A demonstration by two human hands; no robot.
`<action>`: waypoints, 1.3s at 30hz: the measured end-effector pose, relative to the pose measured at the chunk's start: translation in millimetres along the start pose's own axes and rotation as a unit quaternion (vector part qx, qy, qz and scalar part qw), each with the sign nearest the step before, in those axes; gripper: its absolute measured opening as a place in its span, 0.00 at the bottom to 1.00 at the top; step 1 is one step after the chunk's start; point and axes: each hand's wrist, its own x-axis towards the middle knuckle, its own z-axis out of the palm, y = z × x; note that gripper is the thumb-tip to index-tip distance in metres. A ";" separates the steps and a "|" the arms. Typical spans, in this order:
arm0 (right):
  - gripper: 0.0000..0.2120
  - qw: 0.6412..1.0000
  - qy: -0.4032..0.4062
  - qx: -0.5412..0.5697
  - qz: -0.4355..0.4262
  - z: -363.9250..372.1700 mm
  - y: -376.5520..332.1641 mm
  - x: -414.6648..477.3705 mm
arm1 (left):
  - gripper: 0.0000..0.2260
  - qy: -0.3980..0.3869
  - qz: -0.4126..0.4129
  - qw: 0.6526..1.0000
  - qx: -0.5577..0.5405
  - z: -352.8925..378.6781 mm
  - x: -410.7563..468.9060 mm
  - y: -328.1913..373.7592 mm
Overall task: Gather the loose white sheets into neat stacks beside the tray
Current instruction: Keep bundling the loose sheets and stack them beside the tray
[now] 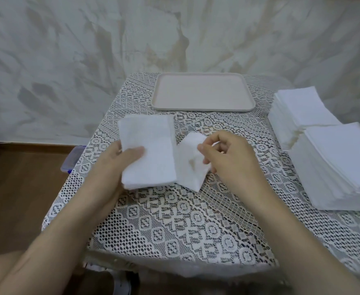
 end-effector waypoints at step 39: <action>0.16 0.958 -0.028 -0.282 0.043 -26.3 21.7 1.7 | 0.25 -0.016 0.024 1.000 -0.001 -16.0 9.0 -0.3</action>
